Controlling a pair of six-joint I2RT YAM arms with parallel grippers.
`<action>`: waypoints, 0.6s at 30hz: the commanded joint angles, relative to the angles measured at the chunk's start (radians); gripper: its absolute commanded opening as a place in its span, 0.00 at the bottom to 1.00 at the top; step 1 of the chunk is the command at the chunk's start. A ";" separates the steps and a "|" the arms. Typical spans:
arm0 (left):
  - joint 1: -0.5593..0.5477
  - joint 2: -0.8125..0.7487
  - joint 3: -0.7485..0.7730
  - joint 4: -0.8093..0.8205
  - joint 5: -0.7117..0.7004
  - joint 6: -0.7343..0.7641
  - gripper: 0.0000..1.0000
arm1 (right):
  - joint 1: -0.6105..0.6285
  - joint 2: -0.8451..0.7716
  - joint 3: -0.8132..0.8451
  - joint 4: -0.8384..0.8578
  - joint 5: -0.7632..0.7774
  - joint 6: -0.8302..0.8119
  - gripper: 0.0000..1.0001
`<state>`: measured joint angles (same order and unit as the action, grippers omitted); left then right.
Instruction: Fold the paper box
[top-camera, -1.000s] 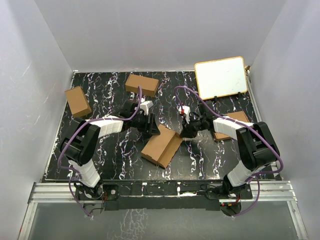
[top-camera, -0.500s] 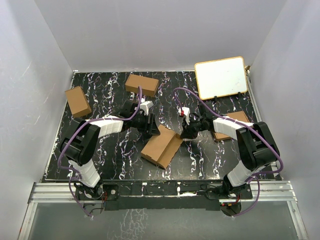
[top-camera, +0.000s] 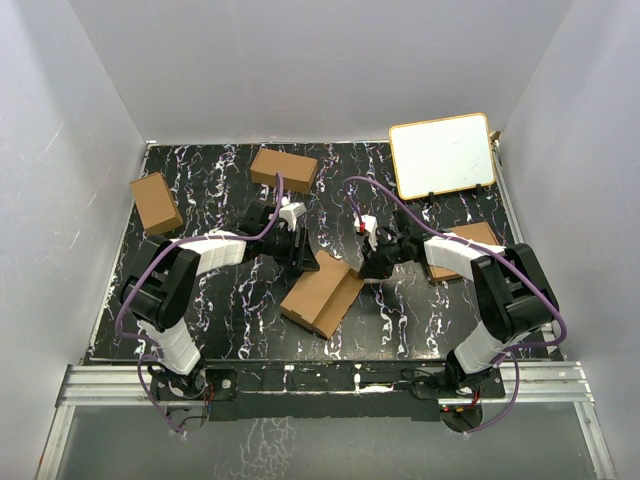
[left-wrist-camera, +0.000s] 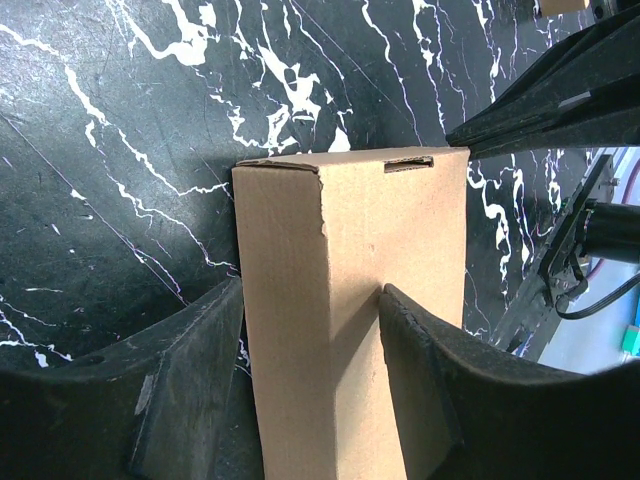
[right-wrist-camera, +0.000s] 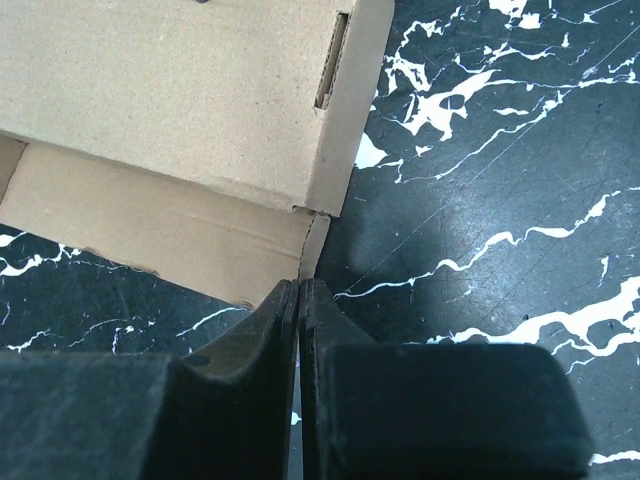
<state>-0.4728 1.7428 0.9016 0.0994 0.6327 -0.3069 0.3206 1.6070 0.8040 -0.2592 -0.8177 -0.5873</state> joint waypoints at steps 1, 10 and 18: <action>0.005 0.007 0.008 -0.067 -0.028 0.036 0.54 | 0.016 -0.024 0.026 0.056 -0.046 0.010 0.08; 0.003 0.014 0.010 -0.070 -0.019 0.037 0.54 | 0.030 -0.030 0.023 0.071 -0.036 0.019 0.08; -0.005 0.034 0.037 -0.099 -0.010 0.055 0.53 | 0.039 -0.055 0.018 0.101 -0.028 0.043 0.08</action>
<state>-0.4725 1.7470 0.9161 0.0723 0.6411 -0.2955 0.3412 1.6012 0.8040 -0.2432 -0.8028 -0.5579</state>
